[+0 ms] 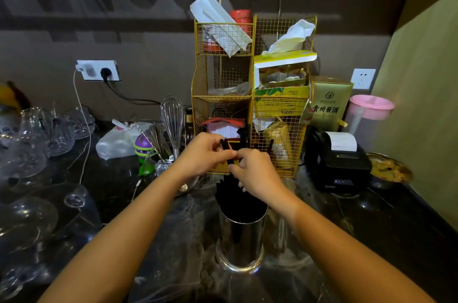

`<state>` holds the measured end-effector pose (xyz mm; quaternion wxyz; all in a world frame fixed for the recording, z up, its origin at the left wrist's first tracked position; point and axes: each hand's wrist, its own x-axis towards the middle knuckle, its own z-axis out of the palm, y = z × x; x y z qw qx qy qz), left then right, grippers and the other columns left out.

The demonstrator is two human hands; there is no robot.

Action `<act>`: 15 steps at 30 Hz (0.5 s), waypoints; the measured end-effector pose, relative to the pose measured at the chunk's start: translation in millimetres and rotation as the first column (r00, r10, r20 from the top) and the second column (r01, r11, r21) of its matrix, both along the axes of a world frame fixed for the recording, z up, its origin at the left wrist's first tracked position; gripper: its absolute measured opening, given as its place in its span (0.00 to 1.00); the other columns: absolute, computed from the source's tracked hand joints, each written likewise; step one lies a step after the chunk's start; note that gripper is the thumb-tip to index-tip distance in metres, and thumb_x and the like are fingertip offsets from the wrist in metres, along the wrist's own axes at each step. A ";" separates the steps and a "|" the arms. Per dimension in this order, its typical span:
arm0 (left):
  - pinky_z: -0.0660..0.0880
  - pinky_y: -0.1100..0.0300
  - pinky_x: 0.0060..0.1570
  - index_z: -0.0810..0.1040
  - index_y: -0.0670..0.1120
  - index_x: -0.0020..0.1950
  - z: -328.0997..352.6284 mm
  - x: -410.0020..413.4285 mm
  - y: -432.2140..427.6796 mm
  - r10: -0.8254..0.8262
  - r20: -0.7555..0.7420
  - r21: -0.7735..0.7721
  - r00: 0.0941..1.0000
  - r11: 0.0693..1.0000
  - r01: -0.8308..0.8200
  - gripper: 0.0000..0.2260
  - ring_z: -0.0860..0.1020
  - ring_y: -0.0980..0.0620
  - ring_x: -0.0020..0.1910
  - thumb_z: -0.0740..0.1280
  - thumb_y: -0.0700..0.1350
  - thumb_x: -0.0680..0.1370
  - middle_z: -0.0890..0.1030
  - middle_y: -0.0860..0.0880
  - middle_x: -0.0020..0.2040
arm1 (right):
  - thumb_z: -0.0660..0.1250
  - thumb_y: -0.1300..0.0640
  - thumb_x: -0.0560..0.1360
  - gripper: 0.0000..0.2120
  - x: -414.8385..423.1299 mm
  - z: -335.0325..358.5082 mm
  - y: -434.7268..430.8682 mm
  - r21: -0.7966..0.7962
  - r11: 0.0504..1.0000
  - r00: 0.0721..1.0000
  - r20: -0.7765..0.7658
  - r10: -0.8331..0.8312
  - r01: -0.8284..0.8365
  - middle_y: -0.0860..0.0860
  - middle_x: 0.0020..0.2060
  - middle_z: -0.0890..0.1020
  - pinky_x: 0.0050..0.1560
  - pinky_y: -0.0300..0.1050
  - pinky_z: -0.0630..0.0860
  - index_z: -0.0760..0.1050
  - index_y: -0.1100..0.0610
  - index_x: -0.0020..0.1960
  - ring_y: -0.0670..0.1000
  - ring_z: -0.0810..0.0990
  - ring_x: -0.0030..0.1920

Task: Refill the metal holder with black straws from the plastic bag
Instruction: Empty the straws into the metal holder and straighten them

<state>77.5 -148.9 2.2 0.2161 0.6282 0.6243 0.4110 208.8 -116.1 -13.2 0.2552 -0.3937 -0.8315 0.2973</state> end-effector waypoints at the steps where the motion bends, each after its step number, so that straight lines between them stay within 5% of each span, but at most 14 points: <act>1: 0.67 0.66 0.27 0.77 0.34 0.44 4.2 -0.5 -0.8 -0.001 -0.011 0.001 1.000 1.000 0.001 0.09 0.68 0.61 0.22 0.67 0.41 0.72 0.71 0.50 0.27 | 0.63 0.57 0.75 0.14 0.1 1.4 0.0 -0.008 1.000 1.000 0.001 0.005 -0.005 0.56 0.36 0.78 0.47 0.54 0.80 0.74 0.60 0.58 0.54 0.78 0.38; 4: 0.65 0.73 0.22 0.76 0.32 0.43 21.4 -3.1 -4.3 0.003 -0.023 0.037 1.000 0.999 -0.002 0.10 0.69 0.62 0.19 0.67 0.40 0.72 0.71 0.49 0.25 | 0.65 0.55 0.74 0.18 0.3 2.9 2.4 -0.037 0.999 1.000 -0.006 0.016 -0.016 0.55 0.38 0.78 0.47 0.51 0.80 0.72 0.61 0.61 0.52 0.77 0.36; 9: 0.67 0.72 0.22 0.78 0.38 0.41 56.3 -12.1 -9.2 -0.006 -0.075 0.088 0.997 0.996 0.012 0.07 0.71 0.62 0.20 0.67 0.43 0.72 0.75 0.52 0.24 | 0.66 0.56 0.73 0.17 1.5 5.1 1.3 -0.087 0.995 0.998 -0.029 0.051 -0.053 0.48 0.28 0.74 0.30 0.38 0.77 0.72 0.62 0.60 0.46 0.75 0.26; 15: 0.65 0.73 0.21 0.75 0.48 0.33 94.9 -22.6 -12.6 0.026 -0.084 0.190 0.996 0.982 -0.009 0.08 0.70 0.61 0.19 0.68 0.42 0.72 0.76 0.55 0.19 | 0.67 0.56 0.72 0.10 0.6 11.0 3.5 -0.080 0.991 0.993 -0.065 0.102 -0.107 0.47 0.25 0.71 0.37 0.43 0.72 0.77 0.60 0.51 0.44 0.71 0.28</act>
